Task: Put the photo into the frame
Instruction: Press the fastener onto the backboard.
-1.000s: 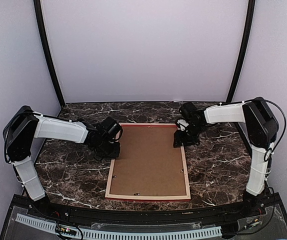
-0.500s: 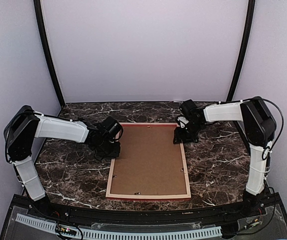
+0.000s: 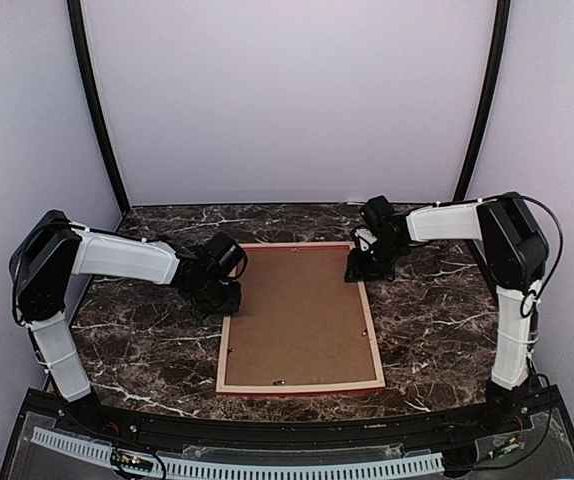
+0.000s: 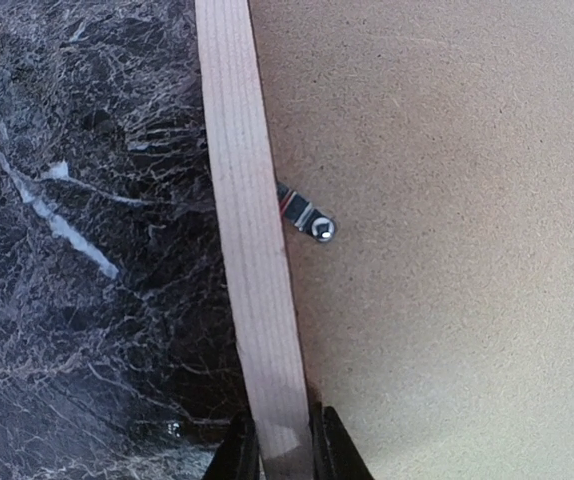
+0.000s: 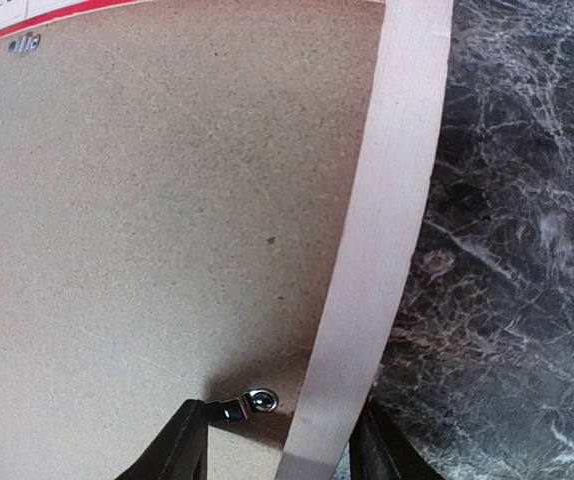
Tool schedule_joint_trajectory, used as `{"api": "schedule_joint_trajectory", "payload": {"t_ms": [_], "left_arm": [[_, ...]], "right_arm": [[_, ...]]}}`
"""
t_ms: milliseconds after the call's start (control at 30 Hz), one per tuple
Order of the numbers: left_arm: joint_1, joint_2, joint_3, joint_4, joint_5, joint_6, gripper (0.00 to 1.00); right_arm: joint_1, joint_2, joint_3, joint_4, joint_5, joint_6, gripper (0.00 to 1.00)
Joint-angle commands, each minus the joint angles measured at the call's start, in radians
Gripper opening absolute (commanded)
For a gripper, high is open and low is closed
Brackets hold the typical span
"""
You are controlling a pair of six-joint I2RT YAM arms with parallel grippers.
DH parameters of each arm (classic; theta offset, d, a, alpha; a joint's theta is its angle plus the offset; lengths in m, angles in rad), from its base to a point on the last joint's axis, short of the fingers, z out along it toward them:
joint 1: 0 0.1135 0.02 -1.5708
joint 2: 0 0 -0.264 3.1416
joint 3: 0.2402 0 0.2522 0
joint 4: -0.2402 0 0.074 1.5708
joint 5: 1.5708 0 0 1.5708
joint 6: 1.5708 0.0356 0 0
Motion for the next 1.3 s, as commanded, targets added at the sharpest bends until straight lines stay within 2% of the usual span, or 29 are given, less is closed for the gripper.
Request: {"api": "schedule_joint_trajectory", "payload": {"t_ms": [0,100,433,667,900,1267], "left_arm": [[-0.031,0.022,0.009,-0.041,0.098,0.087,0.01],[-0.031,0.024,0.013,-0.042,0.096,0.089,0.01],[-0.030,0.026,0.013,-0.051,0.090,0.085,0.01],[-0.031,0.026,0.015,-0.056,0.085,0.083,0.01],[-0.030,0.027,0.018,-0.056,0.086,0.084,0.01],[-0.030,0.027,0.023,-0.060,0.082,0.086,0.01]], "right_arm": [[-0.007,0.071,0.013,0.098,-0.009,0.032,0.39],[-0.013,0.061,0.009,0.084,0.002,0.020,0.36],[-0.037,0.049,0.046,-0.001,-0.017,-0.108,0.35],[-0.052,0.064,0.098,-0.051,-0.051,-0.161,0.29],[-0.057,0.048,0.098,-0.036,-0.102,-0.150,0.41],[-0.057,0.058,0.091,-0.079,-0.077,-0.197,0.40]]}}
